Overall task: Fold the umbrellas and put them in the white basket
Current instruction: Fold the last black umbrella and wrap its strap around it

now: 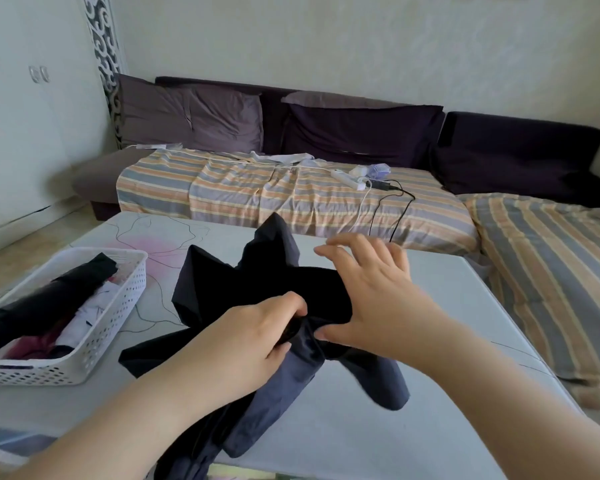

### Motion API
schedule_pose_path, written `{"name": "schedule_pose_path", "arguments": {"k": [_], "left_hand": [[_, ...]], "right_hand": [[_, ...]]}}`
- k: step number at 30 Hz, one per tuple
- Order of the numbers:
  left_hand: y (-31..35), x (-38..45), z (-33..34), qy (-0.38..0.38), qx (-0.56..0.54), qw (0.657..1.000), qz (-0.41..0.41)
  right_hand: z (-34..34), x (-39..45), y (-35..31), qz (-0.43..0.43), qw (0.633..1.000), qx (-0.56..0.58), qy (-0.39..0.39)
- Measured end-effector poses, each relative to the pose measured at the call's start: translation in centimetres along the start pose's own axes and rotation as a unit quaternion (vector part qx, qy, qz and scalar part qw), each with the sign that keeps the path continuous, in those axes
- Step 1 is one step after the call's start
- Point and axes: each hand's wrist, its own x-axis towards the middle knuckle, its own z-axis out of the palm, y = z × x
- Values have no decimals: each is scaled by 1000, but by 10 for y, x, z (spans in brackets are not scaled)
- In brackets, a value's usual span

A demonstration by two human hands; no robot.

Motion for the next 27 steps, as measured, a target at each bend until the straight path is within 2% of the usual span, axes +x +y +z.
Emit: {"name": "schedule_pose_path", "arguments": {"k": [3, 6, 9, 11, 15, 17, 20, 24, 27], "left_hand": [[3, 2, 2, -3, 4, 1000, 25], [1, 5, 3, -6, 20, 999, 38], [-4, 6, 5, 8, 41, 999, 23], [-5, 7, 5, 10, 35, 999, 16], [-5, 13, 7, -3, 17, 998, 55], [-6, 15, 9, 10, 11, 999, 39], [-5, 17, 9, 36, 13, 999, 4], [-5, 20, 9, 55, 14, 998, -32], [-6, 21, 9, 59, 10, 997, -44]], "right_hand": [[-3, 7, -3, 15, 996, 23, -82], [-3, 9, -3, -4, 994, 38, -107], [-2, 2, -1, 17, 983, 111, -147], [-1, -4, -2, 12, 980, 135, -143], [6, -9, -4, -23, 982, 143, -124], [5, -11, -3, -29, 981, 151, -122], [3, -21, 0, 10, 980, 166, -111], [-1, -39, 14, 78, 983, 162, -49], [-1, -48, 23, 53, 982, 182, -26]]}}
